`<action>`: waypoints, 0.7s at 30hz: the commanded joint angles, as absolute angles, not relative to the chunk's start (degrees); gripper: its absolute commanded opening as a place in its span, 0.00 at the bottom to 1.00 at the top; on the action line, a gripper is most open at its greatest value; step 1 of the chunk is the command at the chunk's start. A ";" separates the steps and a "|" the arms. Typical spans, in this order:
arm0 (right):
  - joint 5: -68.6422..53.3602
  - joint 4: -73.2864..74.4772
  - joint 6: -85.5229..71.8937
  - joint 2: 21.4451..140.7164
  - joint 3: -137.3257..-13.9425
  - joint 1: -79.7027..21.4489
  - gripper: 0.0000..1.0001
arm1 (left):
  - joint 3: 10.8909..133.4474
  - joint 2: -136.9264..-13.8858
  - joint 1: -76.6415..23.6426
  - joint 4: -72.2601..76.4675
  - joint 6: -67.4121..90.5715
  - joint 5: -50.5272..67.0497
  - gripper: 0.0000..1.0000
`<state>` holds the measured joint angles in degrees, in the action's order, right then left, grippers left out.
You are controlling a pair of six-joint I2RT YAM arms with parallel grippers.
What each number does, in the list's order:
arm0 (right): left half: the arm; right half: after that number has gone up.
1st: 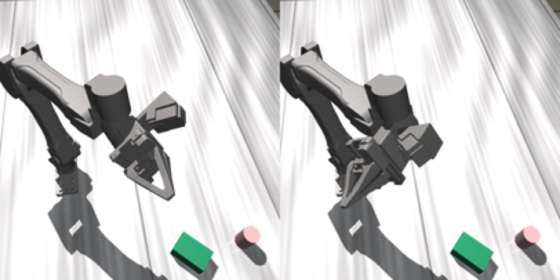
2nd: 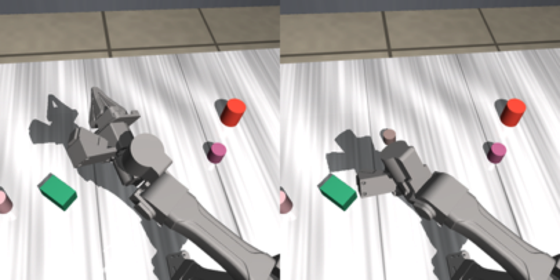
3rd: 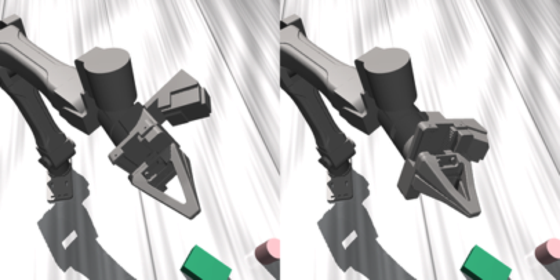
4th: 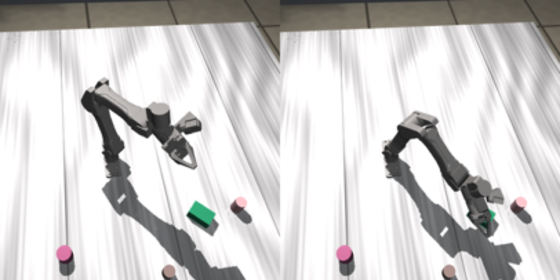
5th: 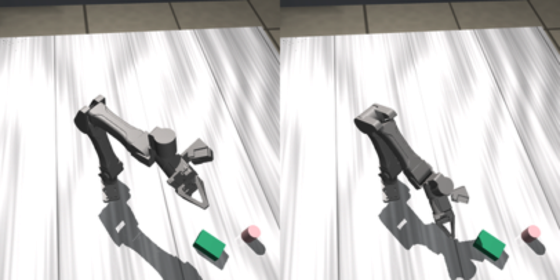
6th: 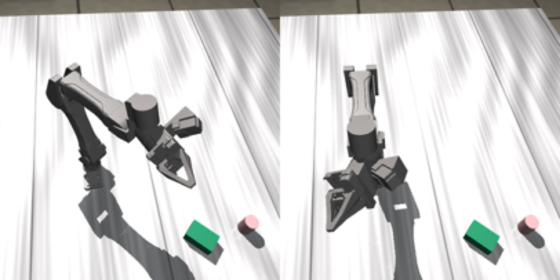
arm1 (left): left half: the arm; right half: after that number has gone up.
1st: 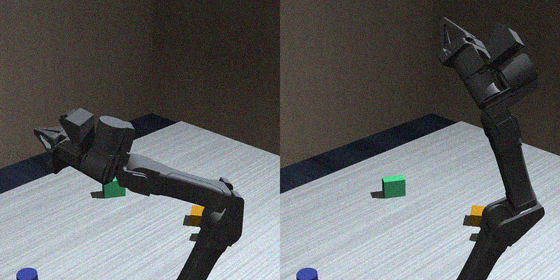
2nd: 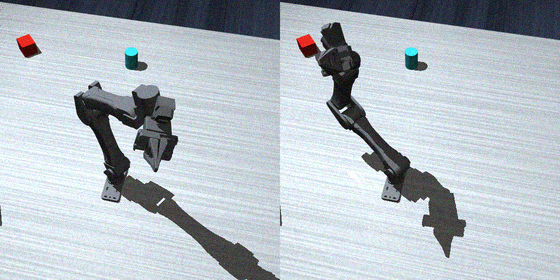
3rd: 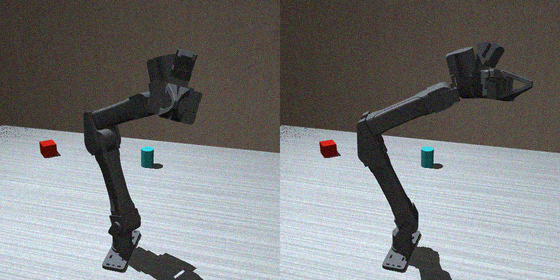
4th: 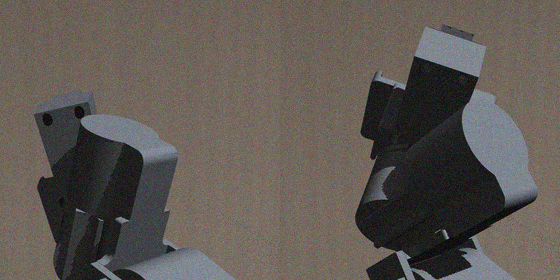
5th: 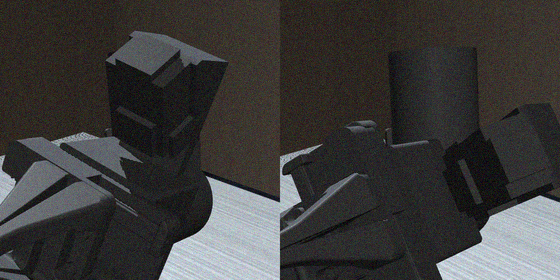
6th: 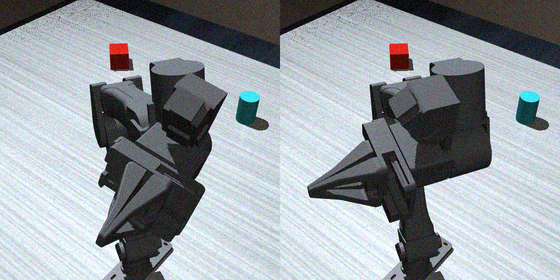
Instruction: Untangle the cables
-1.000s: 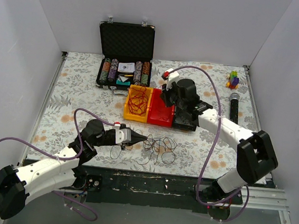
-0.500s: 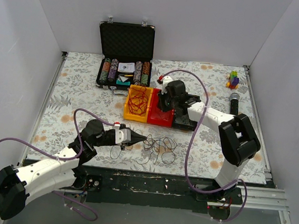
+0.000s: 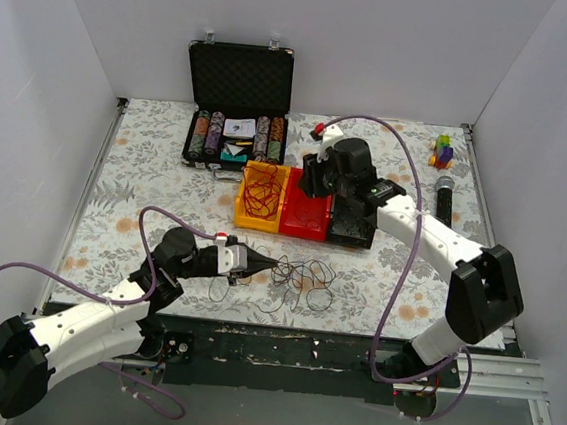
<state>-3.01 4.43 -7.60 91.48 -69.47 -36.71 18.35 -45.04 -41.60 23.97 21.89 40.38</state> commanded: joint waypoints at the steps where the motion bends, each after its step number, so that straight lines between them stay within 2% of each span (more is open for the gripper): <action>1: -5.09 2.02 -7.65 89.03 -70.83 -36.56 0.45 | 17.93 -44.12 -41.04 23.56 21.97 41.13 0.00; 6: -6.25 6.22 -2.91 97.71 -80.57 -38.32 0.57 | 18.63 -44.47 -40.61 23.20 22.06 41.75 0.00; 11: -2.99 9.93 2.19 106.69 -88.94 -40.25 0.63 | 19.07 -44.91 -40.08 21.71 21.19 41.75 0.00; 17: -0.97 8.79 4.22 110.39 -91.14 -41.92 0.63 | 17.93 -45.09 -38.94 21.53 20.83 41.75 0.00; 21: -0.35 8.62 5.36 112.50 -92.55 -42.89 0.56 | 18.02 -45.18 -37.97 21.45 20.92 42.01 0.00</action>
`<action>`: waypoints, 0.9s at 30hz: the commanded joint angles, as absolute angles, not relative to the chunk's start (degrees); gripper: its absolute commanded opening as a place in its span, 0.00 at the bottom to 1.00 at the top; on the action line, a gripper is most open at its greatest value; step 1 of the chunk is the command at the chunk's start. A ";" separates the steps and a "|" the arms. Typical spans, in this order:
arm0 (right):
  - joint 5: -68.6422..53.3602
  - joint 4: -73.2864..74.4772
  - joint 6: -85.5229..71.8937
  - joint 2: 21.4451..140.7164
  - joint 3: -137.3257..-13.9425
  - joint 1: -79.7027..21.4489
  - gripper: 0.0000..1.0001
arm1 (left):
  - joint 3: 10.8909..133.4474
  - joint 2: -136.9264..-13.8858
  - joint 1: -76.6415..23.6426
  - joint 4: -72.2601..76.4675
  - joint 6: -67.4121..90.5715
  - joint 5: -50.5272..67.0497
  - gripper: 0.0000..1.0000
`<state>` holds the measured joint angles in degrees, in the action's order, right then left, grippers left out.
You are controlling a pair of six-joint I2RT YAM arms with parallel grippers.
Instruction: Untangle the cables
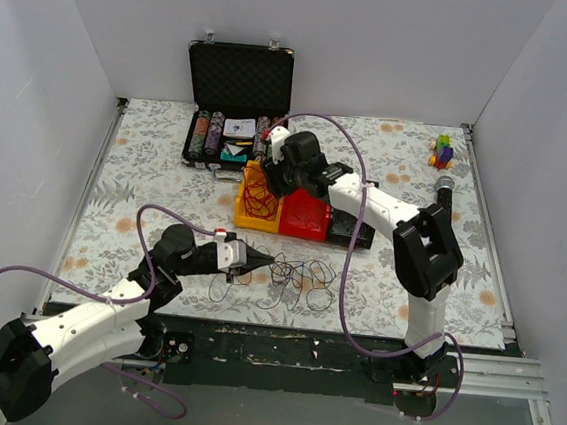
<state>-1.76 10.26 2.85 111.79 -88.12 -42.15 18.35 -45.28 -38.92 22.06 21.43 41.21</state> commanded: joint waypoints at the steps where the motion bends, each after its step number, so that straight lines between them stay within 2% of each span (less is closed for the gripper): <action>1: 1.74 8.27 5.36 112.76 -92.64 -43.06 0.51 | 18.10 -45.26 -37.71 21.45 21.00 42.01 0.00; 3: 4.03 7.13 5.10 112.50 -92.29 -43.07 0.38 | 18.19 -45.18 -37.36 21.10 21.09 42.01 0.00; 6: 8.94 4.32 4.75 110.84 -90.19 -43.07 0.07 | 18.19 -45.09 -36.91 20.66 21.53 42.36 0.00; 7: 11.49 3.61 4.83 109.87 -89.31 -43.07 0.01 | 18.19 -45.09 -37.00 20.48 21.62 42.54 0.00; 16: 18.81 1.49 2.20 101.70 -78.85 -41.57 0.01 | 18.02 -44.21 -37.00 20.48 22.06 43.24 0.00; 27: 10.30 4.04 -5.53 105.46 -76.81 -37.27 0.01 | 18.72 -44.03 -36.91 20.92 22.15 43.86 0.00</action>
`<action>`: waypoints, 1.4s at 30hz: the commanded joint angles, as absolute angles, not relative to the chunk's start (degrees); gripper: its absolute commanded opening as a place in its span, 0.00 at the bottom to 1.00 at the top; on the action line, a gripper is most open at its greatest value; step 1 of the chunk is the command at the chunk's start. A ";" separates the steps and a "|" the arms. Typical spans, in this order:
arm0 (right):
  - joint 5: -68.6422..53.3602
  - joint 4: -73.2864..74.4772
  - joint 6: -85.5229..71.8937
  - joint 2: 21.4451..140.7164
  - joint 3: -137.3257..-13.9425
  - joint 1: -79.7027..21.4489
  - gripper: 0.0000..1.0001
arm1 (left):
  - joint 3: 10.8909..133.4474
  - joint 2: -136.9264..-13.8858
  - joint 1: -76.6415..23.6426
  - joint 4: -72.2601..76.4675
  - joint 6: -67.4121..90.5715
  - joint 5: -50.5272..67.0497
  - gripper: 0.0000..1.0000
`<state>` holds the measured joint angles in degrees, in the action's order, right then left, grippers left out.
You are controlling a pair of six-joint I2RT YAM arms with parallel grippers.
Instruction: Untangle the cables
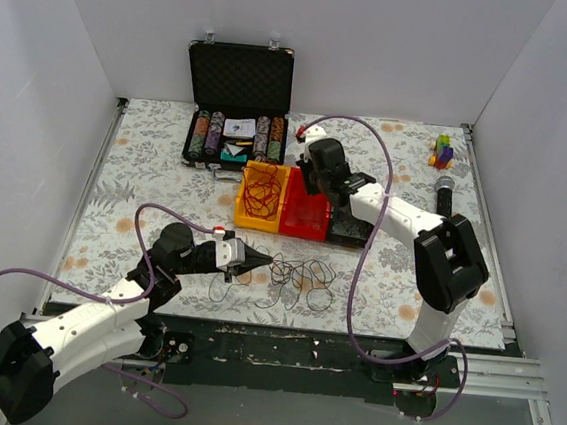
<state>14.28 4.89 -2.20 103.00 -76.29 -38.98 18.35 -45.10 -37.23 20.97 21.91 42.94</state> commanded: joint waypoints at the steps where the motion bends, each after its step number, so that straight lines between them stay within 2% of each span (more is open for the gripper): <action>1: 9.41 4.30 -5.71 106.86 -77.51 -36.92 0.01 | 18.81 -44.03 -37.00 20.92 22.06 43.86 0.00; 10: 5.97 4.74 -5.54 112.41 -82.26 -36.39 0.01 | 19.68 -44.56 -36.91 20.92 21.45 44.12 0.00; 11: 5.89 4.83 -5.71 111.80 -82.44 -36.39 0.04 | 19.77 -44.65 -36.91 20.92 21.45 44.03 0.00; 15: 4.84 3.08 -5.28 104.96 -80.77 -36.39 0.33 | 19.78 -45.17 -37.00 20.92 21.97 42.81 0.00; 21: 0.44 2.46 -4.75 92.75 -78.50 -36.47 0.53 | 18.28 -46.58 -37.00 24.16 26.88 36.40 0.00; 23: -2.02 2.37 -4.66 88.44 -75.69 -36.65 0.58 | 17.84 -46.67 -37.00 25.40 28.65 32.89 0.00; 30: -6.32 4.21 -5.36 68.32 -60.58 -36.91 0.62 | 17.58 -46.50 -36.12 25.41 25.59 23.12 0.00; 33: -8.26 7.37 -7.11 60.58 -52.94 -38.31 0.80 | 17.14 -45.27 -35.77 22.42 22.94 22.06 0.00; 38: -5.11 8.09 -11.50 52.48 -37.82 -44.81 0.86 | 18.54 -42.98 -34.19 17.76 21.45 31.44 0.00; 42: -0.63 4.58 -13.27 53.34 -31.83 -51.57 0.87 | 21.96 -43.59 -34.10 16.26 21.01 38.04 0.00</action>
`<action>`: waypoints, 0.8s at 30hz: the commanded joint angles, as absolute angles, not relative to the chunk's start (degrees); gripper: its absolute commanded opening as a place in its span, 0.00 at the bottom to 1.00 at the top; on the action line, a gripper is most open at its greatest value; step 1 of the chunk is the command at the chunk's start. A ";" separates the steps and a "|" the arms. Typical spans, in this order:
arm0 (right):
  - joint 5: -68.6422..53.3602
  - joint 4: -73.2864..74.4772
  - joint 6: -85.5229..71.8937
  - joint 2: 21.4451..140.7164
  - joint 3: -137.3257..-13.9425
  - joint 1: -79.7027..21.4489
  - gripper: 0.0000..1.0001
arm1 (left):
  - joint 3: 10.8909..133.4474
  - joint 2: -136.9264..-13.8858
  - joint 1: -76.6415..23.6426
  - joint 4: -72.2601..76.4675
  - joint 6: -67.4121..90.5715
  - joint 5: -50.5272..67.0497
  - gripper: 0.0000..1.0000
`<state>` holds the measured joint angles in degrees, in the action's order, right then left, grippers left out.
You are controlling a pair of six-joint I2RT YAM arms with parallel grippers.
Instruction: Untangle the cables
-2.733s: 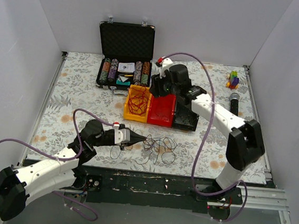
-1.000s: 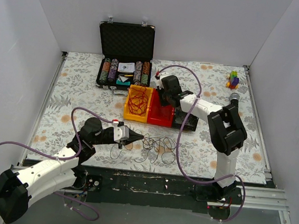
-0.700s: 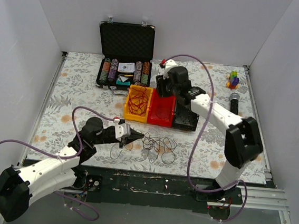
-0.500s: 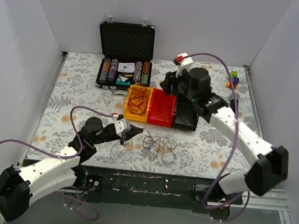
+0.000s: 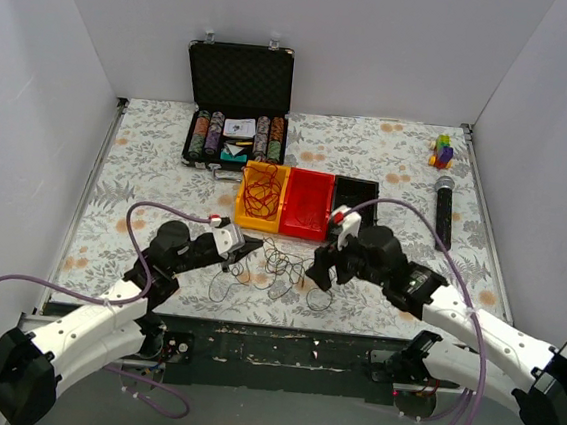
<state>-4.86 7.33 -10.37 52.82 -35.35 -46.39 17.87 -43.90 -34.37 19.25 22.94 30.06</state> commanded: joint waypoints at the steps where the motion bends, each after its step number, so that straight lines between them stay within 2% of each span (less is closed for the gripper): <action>1: -0.27 3.61 -13.18 54.48 -31.21 -52.03 0.88 | 22.58 -43.77 -34.10 15.30 20.22 38.40 0.00; 8: 2.80 -12.20 -13.19 60.80 -25.58 -52.29 0.88 | 23.55 -41.93 -34.10 7.22 16.61 38.67 0.00; 13: 3.78 -16.51 -13.18 69.86 -26.37 -52.29 0.79 | 27.14 -39.99 -33.75 3.61 16.44 39.90 0.00; 15: 4.22 -17.66 -14.23 72.41 -26.45 -52.29 0.70 | 29.78 -39.99 -33.66 2.03 15.47 40.17 0.00; 20: 6.94 -14.77 -15.29 71.29 -25.85 -52.38 0.33 | 37.51 -39.82 -33.57 -3.95 14.94 38.15 0.00; 23: 10.27 -10.30 -15.99 66.11 -24.26 -52.38 0.03 | 41.21 -38.94 -33.40 -4.48 15.38 32.98 0.00; 24: 11.85 -7.93 -16.43 64.53 -23.91 -52.38 0.01 | 42.26 -38.67 -33.22 -3.96 15.47 30.70 0.00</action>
